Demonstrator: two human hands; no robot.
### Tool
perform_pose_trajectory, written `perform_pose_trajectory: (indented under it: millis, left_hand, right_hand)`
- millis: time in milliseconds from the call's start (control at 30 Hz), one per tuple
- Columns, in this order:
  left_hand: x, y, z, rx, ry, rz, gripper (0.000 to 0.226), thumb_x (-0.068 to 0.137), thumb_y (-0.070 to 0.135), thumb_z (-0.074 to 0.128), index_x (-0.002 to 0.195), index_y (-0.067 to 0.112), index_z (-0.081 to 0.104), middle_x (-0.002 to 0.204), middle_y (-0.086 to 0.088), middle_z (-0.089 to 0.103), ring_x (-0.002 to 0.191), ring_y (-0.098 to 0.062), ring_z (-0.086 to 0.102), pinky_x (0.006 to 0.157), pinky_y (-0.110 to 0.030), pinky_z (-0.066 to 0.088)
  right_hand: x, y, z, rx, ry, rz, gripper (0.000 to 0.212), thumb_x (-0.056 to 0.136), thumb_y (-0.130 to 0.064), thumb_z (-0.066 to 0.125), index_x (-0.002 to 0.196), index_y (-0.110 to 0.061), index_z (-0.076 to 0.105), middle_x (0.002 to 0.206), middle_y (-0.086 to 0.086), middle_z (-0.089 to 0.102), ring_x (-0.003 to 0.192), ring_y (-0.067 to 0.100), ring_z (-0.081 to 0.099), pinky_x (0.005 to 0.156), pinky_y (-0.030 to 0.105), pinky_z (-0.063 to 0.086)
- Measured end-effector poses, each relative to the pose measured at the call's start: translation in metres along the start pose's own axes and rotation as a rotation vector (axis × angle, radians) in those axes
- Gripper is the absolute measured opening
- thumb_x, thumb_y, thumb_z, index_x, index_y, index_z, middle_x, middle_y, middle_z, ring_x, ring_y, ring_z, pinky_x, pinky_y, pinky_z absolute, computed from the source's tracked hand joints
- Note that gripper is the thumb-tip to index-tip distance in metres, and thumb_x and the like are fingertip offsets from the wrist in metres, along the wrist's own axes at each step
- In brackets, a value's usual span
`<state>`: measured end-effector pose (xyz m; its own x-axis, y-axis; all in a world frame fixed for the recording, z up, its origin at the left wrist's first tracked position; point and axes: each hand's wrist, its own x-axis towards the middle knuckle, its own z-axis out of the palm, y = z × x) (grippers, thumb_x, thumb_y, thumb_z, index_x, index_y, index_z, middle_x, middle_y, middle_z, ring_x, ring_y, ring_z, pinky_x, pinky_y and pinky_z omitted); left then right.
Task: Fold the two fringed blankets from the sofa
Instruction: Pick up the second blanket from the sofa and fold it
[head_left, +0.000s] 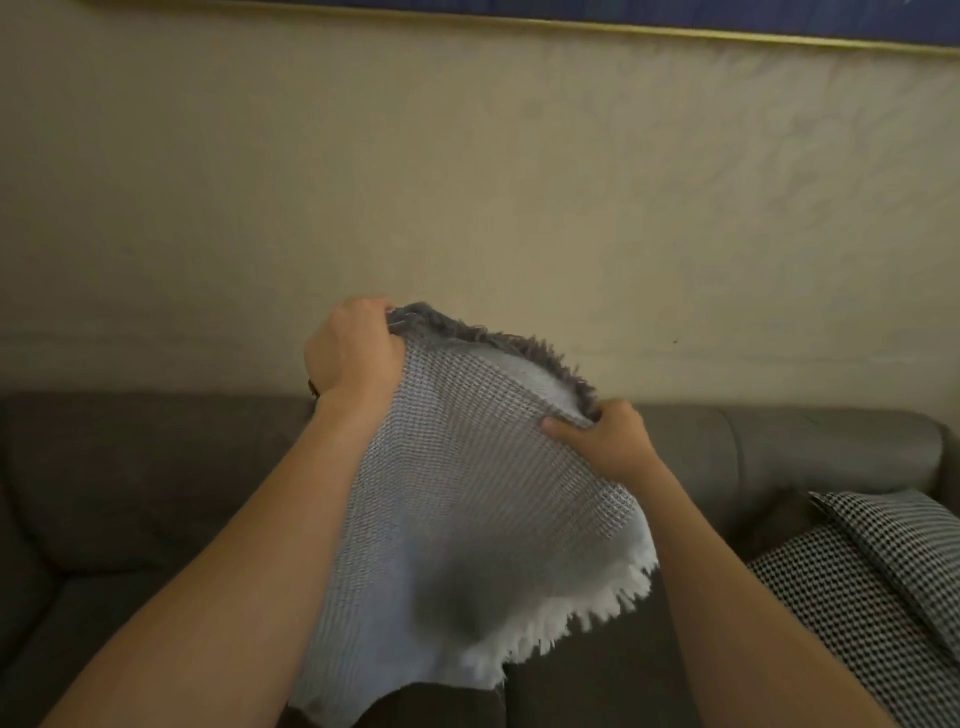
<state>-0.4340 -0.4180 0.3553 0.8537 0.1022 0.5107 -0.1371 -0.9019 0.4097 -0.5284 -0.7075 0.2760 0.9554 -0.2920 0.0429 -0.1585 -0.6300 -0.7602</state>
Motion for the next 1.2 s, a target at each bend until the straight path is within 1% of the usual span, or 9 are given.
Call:
perform_pose_trajectory:
  millis: [167, 300, 400, 567, 733, 900, 1033, 1133, 1200]
  left_hand:
    - [0.002, -0.011, 0.007, 0.038, -0.065, -0.021, 0.020, 0.097, 0.016, 0.062, 0.078, 0.014, 0.068, 0.069, -0.004, 0.055, 0.062, -0.028, 0.056, 0.051, -0.031, 0.033]
    - [-0.001, -0.031, 0.013, 0.010, -0.124, 0.029, 0.031, 0.096, 0.014, 0.064, 0.066, 0.014, 0.056, 0.059, -0.004, 0.051, 0.054, -0.027, 0.051, 0.047, -0.030, 0.027]
    - [-0.008, -0.039, 0.019, -0.080, -0.177, 0.140, 0.006, 0.092, 0.006, 0.061, 0.091, 0.011, 0.064, 0.081, -0.007, 0.063, 0.070, -0.031, 0.062, 0.054, -0.037, 0.046]
    - [-0.021, -0.030, 0.023, -0.172, -0.391, 0.408, 0.042, 0.089, -0.003, 0.061, 0.116, 0.023, 0.041, 0.090, -0.001, 0.057, 0.071, -0.026, 0.056, 0.058, -0.041, 0.044]
    - [-0.016, -0.005, 0.019, -0.120, -0.779, 0.509, 0.061, 0.087, -0.008, 0.057, 0.105, 0.046, 0.079, 0.132, 0.005, 0.063, 0.112, -0.023, 0.064, 0.083, -0.038, 0.054]
    - [-0.025, 0.021, 0.017, 0.116, -1.022, 0.564, 0.097, 0.089, -0.004, 0.058, 0.161, 0.055, 0.031, 0.159, -0.003, 0.048, 0.090, -0.012, 0.061, 0.060, -0.024, 0.047]
    - [-0.035, 0.025, 0.028, 0.146, -1.083, 0.573, 0.115, 0.090, 0.003, 0.062, 0.161, 0.061, -0.007, 0.176, -0.005, 0.021, 0.127, -0.029, 0.060, 0.083, -0.028, 0.050]
    - [-0.036, 0.022, 0.033, 0.041, -1.097, 0.444, 0.109, 0.093, 0.006, 0.059, 0.164, 0.054, -0.008, 0.165, -0.010, 0.041, 0.112, -0.028, 0.064, 0.077, -0.032, 0.050]
    - [-0.038, 0.023, 0.033, -0.082, -1.027, 0.319, 0.097, 0.095, 0.010, 0.056, 0.169, 0.041, 0.002, 0.165, -0.010, 0.043, 0.132, -0.032, 0.057, 0.093, -0.033, 0.049]
  right_hand:
    - [-0.003, 0.001, 0.010, 0.169, -0.044, -0.072, 0.062, 0.087, -0.050, 0.082, 0.062, -0.020, 0.034, 0.055, 0.000, 0.030, 0.049, 0.018, 0.030, 0.050, 0.029, 0.023]
    - [-0.008, -0.005, 0.011, 0.421, -0.063, -0.007, 0.048, 0.088, -0.047, 0.082, 0.059, -0.016, 0.058, 0.059, 0.006, 0.048, 0.057, 0.018, 0.046, 0.051, 0.031, 0.038]
    - [-0.005, -0.013, 0.012, 0.584, -0.023, 0.045, 0.046, 0.088, -0.044, 0.083, 0.086, 0.001, 0.075, 0.080, 0.026, 0.070, 0.070, 0.033, 0.065, 0.061, 0.048, 0.057]
    - [0.011, -0.028, 0.019, 0.485, 0.421, 0.110, 0.047, 0.091, -0.016, 0.071, 0.054, -0.023, 0.042, 0.049, -0.005, 0.034, 0.054, 0.015, 0.023, 0.056, 0.036, 0.024]
    - [0.018, -0.043, 0.016, 0.370, 0.629, 0.262, 0.041, 0.089, -0.011, 0.064, 0.057, -0.028, 0.046, 0.050, -0.006, 0.039, 0.048, 0.014, 0.027, 0.050, 0.028, 0.025]
    - [0.023, -0.056, 0.020, 0.286, 0.612, 0.179, 0.019, 0.087, -0.016, 0.063, 0.074, -0.028, 0.069, 0.055, -0.007, 0.054, 0.049, 0.011, 0.041, 0.052, 0.024, 0.032]
    - [0.023, -0.065, 0.021, 0.219, 0.558, 0.096, 0.030, 0.084, -0.014, 0.061, 0.099, -0.031, 0.080, 0.070, -0.010, 0.070, 0.063, 0.017, 0.062, 0.060, 0.030, 0.049]
    - [0.020, -0.068, 0.021, 0.123, 0.479, 0.024, 0.039, 0.076, -0.012, 0.058, 0.101, -0.032, 0.081, 0.070, -0.008, 0.071, 0.067, 0.022, 0.065, 0.060, 0.030, 0.049]
    - [0.018, -0.071, 0.022, 0.056, 0.430, -0.040, 0.038, 0.075, -0.012, 0.060, 0.099, -0.031, 0.082, 0.071, -0.007, 0.073, 0.069, 0.023, 0.066, 0.061, 0.031, 0.052]
